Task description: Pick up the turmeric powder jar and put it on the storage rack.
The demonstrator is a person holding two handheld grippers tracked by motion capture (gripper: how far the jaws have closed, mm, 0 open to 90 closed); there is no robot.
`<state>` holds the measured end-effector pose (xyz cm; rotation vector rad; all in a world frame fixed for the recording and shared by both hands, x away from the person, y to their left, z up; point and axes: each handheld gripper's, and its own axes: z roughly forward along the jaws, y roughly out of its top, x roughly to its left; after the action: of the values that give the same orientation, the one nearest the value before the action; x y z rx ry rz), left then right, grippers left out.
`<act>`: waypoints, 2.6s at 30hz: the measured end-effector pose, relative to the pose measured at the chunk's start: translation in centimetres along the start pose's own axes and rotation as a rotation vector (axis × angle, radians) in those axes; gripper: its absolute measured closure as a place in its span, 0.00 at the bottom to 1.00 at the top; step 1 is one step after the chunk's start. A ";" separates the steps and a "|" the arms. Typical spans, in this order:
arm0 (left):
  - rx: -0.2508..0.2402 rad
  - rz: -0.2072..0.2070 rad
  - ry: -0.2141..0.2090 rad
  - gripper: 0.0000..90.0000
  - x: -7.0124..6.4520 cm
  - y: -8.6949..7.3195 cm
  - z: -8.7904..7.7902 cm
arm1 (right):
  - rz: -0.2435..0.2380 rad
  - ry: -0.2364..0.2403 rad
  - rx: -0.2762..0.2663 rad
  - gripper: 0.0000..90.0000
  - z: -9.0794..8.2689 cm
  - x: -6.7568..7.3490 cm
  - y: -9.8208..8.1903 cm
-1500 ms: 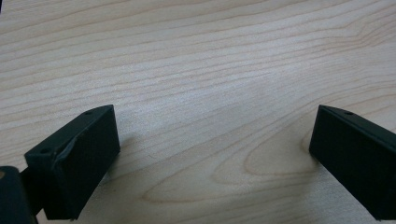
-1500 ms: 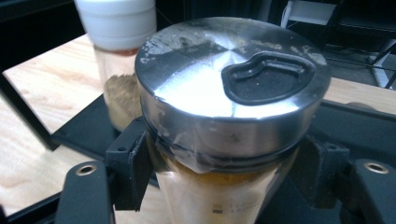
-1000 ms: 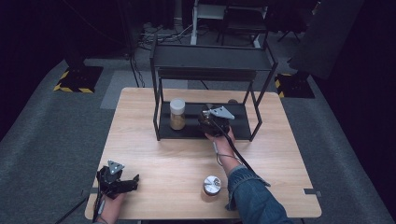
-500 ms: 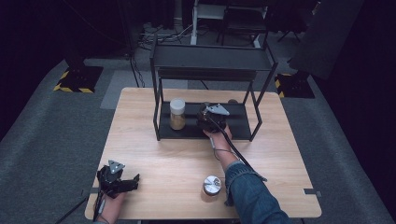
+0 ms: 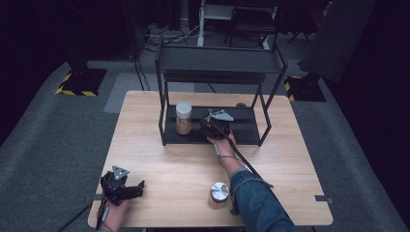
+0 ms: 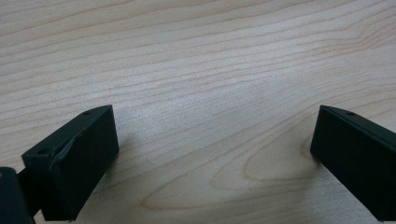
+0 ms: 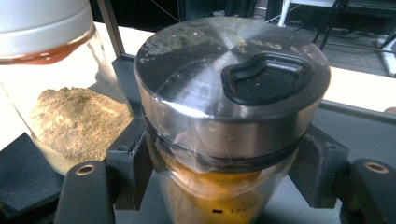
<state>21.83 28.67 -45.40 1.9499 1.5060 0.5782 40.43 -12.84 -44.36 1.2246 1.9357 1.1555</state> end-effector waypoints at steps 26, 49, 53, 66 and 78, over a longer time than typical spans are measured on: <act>0.000 0.001 -0.001 0.01 0.0 0.0 0.0 | -0.017 0.034 -0.014 0.06 -3.4 -0.6 0.6; 0.000 -0.003 0.002 0.01 -0.1 0.0 0.0 | 0.043 0.029 -0.078 0.04 -14.3 -3.6 -0.7; -0.001 -0.004 0.004 0.01 -0.1 0.0 0.0 | 0.044 0.032 -0.085 0.04 -15.7 -4.1 -1.4; -0.001 -0.005 0.004 0.01 -0.2 0.0 0.0 | 0.052 0.006 -0.109 0.03 -19.6 -4.5 -3.7; 0.000 -0.005 0.004 0.01 -0.2 0.0 0.0 | 0.037 -0.007 -0.110 0.03 -21.8 -3.4 -5.9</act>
<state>21.80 28.52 -45.41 1.9453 1.5128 0.5810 21.78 -25.09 -39.33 1.2087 1.8257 1.2580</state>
